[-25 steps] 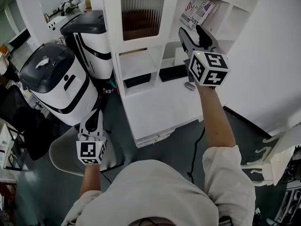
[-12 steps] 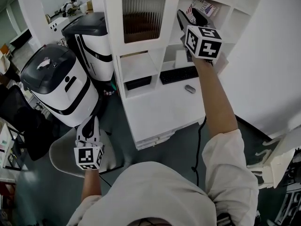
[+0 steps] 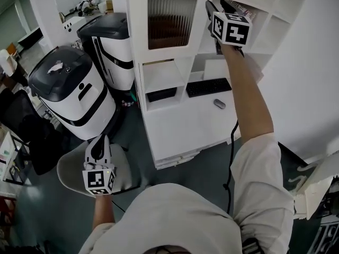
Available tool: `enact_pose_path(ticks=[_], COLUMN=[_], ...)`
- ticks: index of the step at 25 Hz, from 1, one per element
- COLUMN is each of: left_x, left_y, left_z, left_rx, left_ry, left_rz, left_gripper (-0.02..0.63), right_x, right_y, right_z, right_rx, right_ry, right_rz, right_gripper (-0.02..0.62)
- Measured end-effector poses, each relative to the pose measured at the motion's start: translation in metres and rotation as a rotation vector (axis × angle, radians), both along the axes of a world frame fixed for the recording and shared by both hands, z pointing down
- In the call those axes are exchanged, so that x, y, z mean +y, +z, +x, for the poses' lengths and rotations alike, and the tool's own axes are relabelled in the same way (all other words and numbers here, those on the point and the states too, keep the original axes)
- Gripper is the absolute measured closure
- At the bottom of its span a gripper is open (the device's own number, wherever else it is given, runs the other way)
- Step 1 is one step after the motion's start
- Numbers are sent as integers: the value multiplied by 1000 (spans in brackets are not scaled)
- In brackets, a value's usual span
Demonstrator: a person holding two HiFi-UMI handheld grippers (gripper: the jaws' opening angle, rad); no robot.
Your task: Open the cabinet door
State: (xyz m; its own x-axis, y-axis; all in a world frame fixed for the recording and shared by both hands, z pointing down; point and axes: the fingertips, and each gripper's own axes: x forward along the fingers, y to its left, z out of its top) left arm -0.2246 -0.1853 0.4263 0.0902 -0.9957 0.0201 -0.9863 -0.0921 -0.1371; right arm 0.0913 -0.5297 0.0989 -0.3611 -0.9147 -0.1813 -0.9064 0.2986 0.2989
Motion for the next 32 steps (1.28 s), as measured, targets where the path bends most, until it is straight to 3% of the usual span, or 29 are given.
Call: enact_pose_path(ticks=[13, 21, 32], left_x=[12, 17, 11], left_y=[3, 10, 13], left_z=[-26, -34, -26], left_rx=[0, 3, 7], left_ry=[-83, -120, -101], left_rz=[-14, -28, -33], left_gripper=[607, 607, 608], right_x=[-46, -65, -62], right_y=[-9, -9, -8], right_z=[-4, -10, -12], right_rx=[1, 16, 47], right_ry=[31, 29, 29], right_rz=[-20, -30, 3], right_gripper=[426, 481, 505])
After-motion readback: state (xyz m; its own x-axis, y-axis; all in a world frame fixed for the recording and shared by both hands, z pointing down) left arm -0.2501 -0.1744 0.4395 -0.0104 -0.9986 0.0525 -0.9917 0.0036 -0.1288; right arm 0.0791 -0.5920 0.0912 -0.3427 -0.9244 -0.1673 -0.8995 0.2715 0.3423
